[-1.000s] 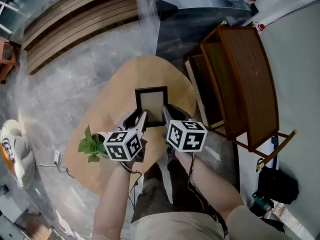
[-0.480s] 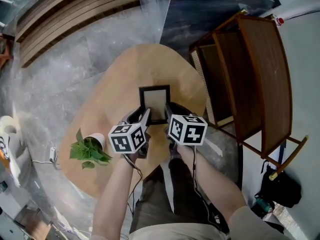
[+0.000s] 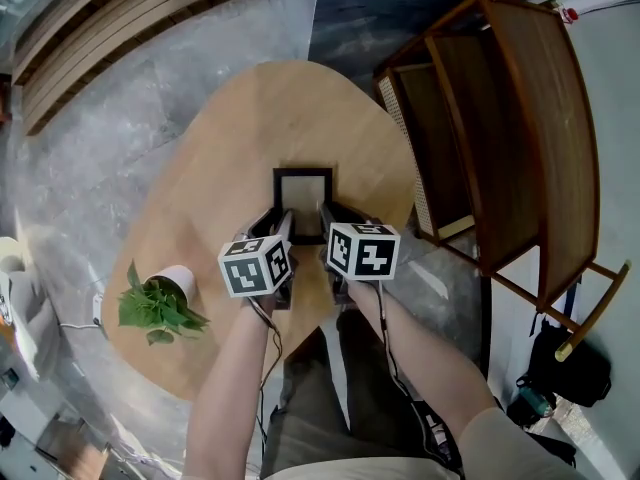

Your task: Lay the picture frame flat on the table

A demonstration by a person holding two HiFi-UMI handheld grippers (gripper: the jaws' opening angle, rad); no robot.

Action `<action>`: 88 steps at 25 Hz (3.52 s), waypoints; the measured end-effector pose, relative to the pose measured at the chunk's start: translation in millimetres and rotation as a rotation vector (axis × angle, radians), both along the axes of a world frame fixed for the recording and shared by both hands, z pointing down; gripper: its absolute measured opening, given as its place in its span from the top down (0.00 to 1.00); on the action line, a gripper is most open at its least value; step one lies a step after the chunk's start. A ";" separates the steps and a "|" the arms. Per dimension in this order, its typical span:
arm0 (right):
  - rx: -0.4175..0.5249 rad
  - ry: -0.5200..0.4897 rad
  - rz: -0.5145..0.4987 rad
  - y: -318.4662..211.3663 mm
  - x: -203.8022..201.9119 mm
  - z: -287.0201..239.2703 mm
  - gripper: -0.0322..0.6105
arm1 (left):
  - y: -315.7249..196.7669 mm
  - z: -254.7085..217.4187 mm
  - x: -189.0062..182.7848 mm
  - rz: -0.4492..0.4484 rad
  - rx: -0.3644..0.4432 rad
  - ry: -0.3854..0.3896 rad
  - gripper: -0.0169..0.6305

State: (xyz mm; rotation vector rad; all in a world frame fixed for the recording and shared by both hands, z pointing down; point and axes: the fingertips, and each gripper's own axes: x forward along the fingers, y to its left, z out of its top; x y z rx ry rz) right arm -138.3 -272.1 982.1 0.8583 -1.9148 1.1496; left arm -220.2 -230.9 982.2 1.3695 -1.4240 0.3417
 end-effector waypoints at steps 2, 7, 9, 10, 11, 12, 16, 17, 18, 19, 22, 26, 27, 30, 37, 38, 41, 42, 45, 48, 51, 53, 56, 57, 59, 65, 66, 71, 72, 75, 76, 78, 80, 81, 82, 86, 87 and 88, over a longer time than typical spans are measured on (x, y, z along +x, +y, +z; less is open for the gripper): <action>-0.005 0.006 -0.003 2.5 3.2 6.8 0.87 | -0.5 6.1 2.0 0.001 -0.014 -0.014 0.80; 0.006 0.019 -0.027 6.0 7.5 16.1 0.87 | -0.6 14.3 1.3 -0.028 -0.030 -0.023 0.80; 0.026 0.033 -0.040 5.1 9.8 15.5 0.87 | 0.2 14.0 -0.2 -0.032 -0.034 -0.038 0.80; 0.037 0.039 -0.046 4.2 11.1 14.3 0.87 | 1.2 12.9 -1.3 -0.030 -0.037 -0.049 0.80; 0.045 0.041 -0.049 3.4 12.4 12.2 0.87 | 2.5 10.7 -2.4 -0.026 -0.039 -0.059 0.80; 0.051 0.039 -0.051 2.4 13.4 8.8 0.87 | 3.5 6.9 -3.4 -0.023 -0.037 -0.067 0.80; 0.090 0.018 -0.079 -4.1 15.0 -23.5 0.91 | -0.8 -29.5 -5.3 0.021 0.013 -0.104 0.80; 0.107 0.012 -0.089 -4.7 14.7 -36.4 0.92 | -0.8 -42.4 -5.7 0.035 0.027 -0.115 0.80; 0.121 0.003 -0.098 -4.4 14.4 -50.8 0.92 | 0.1 -56.4 -5.7 0.042 0.039 -0.117 0.80; 0.134 -0.008 -0.104 -3.9 14.1 -66.3 0.92 | 1.0 -71.3 -4.9 0.043 0.051 -0.109 0.82; 0.178 -0.047 -0.105 -9.4 12.9 -116.2 0.92 | -6.0 -120.4 -2.7 0.048 0.105 -0.088 0.87; 0.253 -0.074 -0.104 -14.6 11.5 -187.9 0.93 | -14.3 -188.3 -6.5 0.083 0.169 -0.136 0.88; 0.271 -0.082 -0.104 -14.1 12.0 -207.2 0.93 | -13.9 -205.4 -7.0 0.082 0.182 -0.139 0.89; 0.316 -0.122 -0.094 -11.0 14.2 -267.2 0.93 | -10.2 -260.2 -8.0 0.075 0.231 -0.141 0.90; 0.433 -0.259 -0.102 2.3 16.9 -408.1 0.94 | 3.3 -382.6 -6.6 0.084 0.347 -0.174 0.92; 0.462 -0.275 -0.133 8.1 17.0 -429.1 0.94 | 7.2 -400.3 -5.7 0.089 0.367 -0.189 0.92; 0.552 -0.314 -0.211 23.7 20.8 -488.0 0.94 | 18.1 -452.9 -2.0 0.123 0.431 -0.267 0.92; 0.582 -0.321 -0.230 27.4 23.4 -505.3 0.94 | 20.8 -469.5 -0.1 0.134 0.453 -0.292 0.92; 0.661 -0.346 -0.268 38.9 33.7 -552.6 0.94 | 30.5 -517.7 8.3 0.149 0.522 -0.328 0.92; 0.723 -0.385 -0.281 53.4 43.1 -599.1 0.94 | 43.6 -566.9 16.6 0.160 0.596 -0.352 0.92; 0.772 -0.437 -0.279 68.5 52.6 -642.1 0.95 | 59.6 -611.2 23.8 0.176 0.664 -0.392 0.92; 0.832 -0.447 -0.286 77.4 60.1 -668.0 0.95 | 71.2 -633.8 30.7 0.191 0.697 -0.399 0.92; 0.947 -0.412 -0.298 91.0 75.9 -702.4 0.95 | 91.1 -662.1 41.0 0.189 0.744 -0.387 0.92; 0.967 -0.410 -0.291 95.5 81.3 -711.6 0.95 | 97.8 -670.9 43.5 0.184 0.760 -0.392 0.92; 0.980 -0.428 -0.270 103.5 91.2 -726.6 0.95 | 109.8 -686.2 49.1 0.188 0.788 -0.421 0.92; 0.971 -0.522 -0.245 132.2 104.0 -756.1 0.95 | 138.6 -716.0 75.6 0.231 0.843 -0.511 0.92; 0.973 -0.531 -0.255 137.4 103.9 -758.7 0.95 | 142.9 -719.1 79.2 0.232 0.850 -0.517 0.92; 0.999 -0.549 -0.320 162.4 105.7 -771.2 0.95 | 159.3 -735.0 82.4 0.187 0.887 -0.523 0.92; 1.003 -0.550 -0.324 164.9 107.5 -773.3 0.95 | 161.0 -737.8 81.3 0.177 0.896 -0.533 0.92; 1.015 -0.550 -0.325 167.7 113.3 -777.4 0.95 | 164.1 -742.2 80.1 0.168 0.895 -0.568 0.92; 1.016 -0.550 -0.323 167.6 114.6 -778.0 0.95 | 164.8 -742.7 81.1 0.171 0.896 -0.572 0.92; 1.013 -0.552 -0.318 165.8 116.3 -778.4 0.95 | 165.4 -743.9 83.9 0.177 0.906 -0.570 0.92; 1.006 -0.555 -0.313 163.0 118.1 -777.7 0.95 | 164.9 -745.7 86.7 0.178 0.910 -0.569 0.92; 1.002 -0.557 -0.309 162.0 119.1 -777.2 0.95 | 164.9 -746.2 88.2 0.180 0.910 -0.569 0.92; 0.999 -0.560 -0.304 161.4 120.2 -776.8 0.95 | 164.9 -746.4 89.9 0.183 0.909 -0.568 0.92; 0.994 -0.569 -0.284 159.4 122.4 -776.2 0.95 | 162.5 -748.0 96.9 0.204 0.916 -0.561 0.92; 0.994 -0.569 -0.283 159.0 122.3 -775.8 0.95 | 161.6 -749.1 98.4 0.208 0.919 -0.562 0.92; 0.995 -0.569 -0.284 158.7 122.0 -775.4 0.95 | 161.0 -750.0 99.6 0.213 0.922 -0.563 0.92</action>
